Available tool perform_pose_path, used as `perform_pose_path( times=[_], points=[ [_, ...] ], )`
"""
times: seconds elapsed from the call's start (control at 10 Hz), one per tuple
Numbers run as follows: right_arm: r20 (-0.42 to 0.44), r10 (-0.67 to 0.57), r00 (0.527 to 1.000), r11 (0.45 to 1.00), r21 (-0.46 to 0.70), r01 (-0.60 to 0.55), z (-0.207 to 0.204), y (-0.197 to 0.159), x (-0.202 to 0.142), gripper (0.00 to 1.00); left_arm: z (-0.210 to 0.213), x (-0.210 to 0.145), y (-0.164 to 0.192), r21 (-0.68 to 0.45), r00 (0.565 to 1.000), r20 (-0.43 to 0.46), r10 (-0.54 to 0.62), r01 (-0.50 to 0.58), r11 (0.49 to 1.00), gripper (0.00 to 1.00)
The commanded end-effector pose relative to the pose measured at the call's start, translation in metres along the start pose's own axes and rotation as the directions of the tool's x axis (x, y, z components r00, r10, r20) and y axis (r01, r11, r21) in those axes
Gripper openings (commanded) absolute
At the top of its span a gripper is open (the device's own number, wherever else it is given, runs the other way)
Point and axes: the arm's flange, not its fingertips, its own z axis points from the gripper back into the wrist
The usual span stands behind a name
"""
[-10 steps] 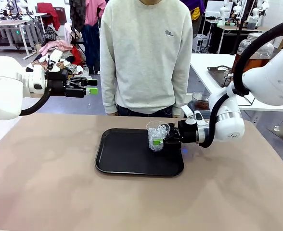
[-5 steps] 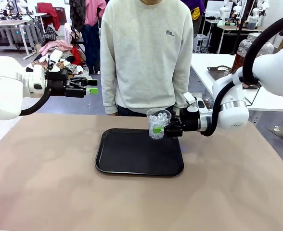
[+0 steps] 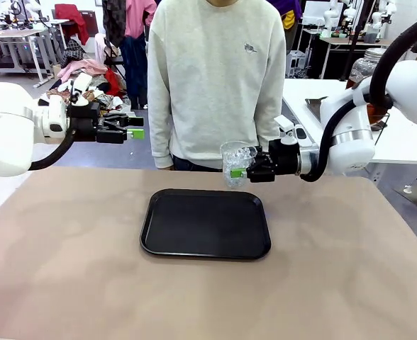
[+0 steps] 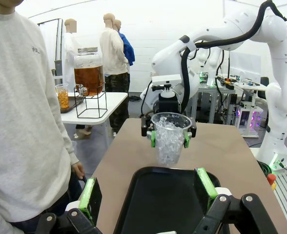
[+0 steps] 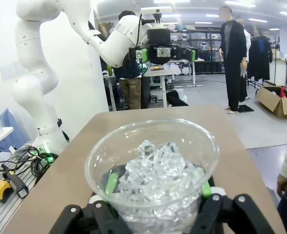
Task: Pour the drink into the iced cup.
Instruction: Pick up the iced cup indicated by the human and present it to them, then open the gripper to release the iced cup you were holding.
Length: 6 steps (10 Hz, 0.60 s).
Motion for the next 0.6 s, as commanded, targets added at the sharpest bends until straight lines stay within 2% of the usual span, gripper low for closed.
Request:
perform_pose_path(
  times=[0.0,0.5],
  points=[
    [0.02,-0.015,1.0,1.0,0.004,0.015,0.0052,-0.0103,0.016,0.75,-0.0009,0.0016,0.0002,0.012,1.0,0.008,0.0,0.0,1.0,1.0],
    [0.028,-0.015,1.0,0.999,-0.029,0.016,0.0091,-0.0186,0.0198,0.75,-0.0009,0.0016,0.0002,0.012,1.0,0.008,0.0,0.0,1.0,1.0]
  ],
)
